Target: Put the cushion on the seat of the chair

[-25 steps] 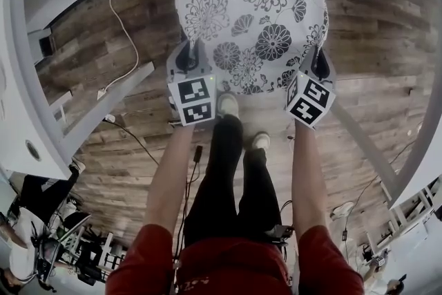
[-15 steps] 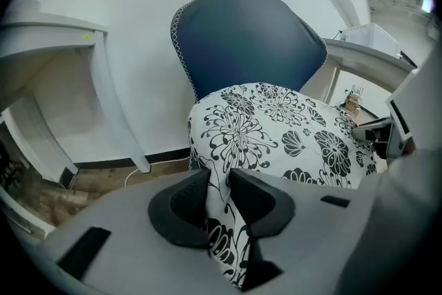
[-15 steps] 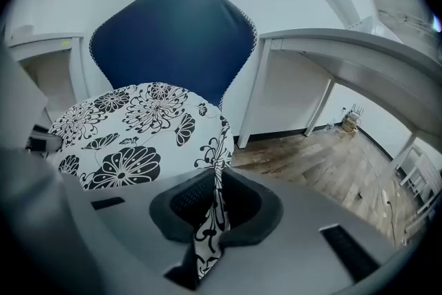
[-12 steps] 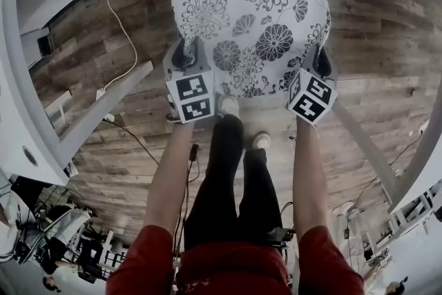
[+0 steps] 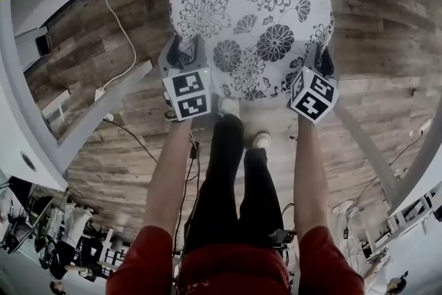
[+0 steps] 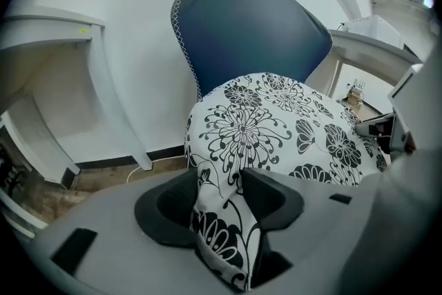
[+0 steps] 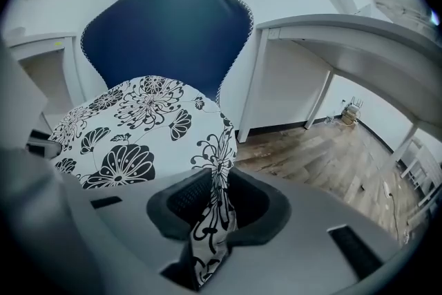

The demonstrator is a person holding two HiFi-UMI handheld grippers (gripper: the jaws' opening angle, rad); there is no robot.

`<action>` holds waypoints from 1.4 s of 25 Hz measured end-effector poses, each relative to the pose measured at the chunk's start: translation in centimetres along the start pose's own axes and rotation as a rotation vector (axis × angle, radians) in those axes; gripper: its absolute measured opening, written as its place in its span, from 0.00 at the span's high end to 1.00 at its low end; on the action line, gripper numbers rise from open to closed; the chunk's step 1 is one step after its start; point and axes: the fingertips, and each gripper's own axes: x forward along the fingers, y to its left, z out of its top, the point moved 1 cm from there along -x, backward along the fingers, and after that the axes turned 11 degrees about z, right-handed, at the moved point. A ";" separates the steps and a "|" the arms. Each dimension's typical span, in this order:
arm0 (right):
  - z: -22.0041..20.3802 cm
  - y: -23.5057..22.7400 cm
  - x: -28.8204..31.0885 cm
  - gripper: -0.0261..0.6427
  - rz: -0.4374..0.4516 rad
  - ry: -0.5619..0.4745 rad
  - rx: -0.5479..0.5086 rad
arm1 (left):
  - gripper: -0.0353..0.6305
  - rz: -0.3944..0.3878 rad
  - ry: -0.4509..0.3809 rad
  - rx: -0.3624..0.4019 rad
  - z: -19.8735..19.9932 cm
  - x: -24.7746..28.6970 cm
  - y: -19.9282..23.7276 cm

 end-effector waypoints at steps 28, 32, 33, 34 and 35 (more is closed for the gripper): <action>6.5 1.7 -5.9 0.68 0.079 -0.135 0.006 | 0.53 0.012 -0.101 -0.059 6.0 -7.1 -0.5; 8.7 2.5 -8.7 0.69 0.117 -0.189 0.006 | 0.53 0.003 -0.153 -0.068 8.2 -10.0 -0.9; 9.2 2.6 -9.5 0.69 0.127 -0.201 0.007 | 0.53 0.001 -0.166 -0.071 8.7 -10.9 -1.0; 9.7 2.8 -10.4 0.69 0.137 -0.214 0.007 | 0.53 -0.002 -0.179 -0.076 9.2 -11.9 -1.2; 10.3 2.9 -11.3 0.69 0.148 -0.227 0.007 | 0.54 -0.005 -0.193 -0.083 9.8 -12.9 -1.3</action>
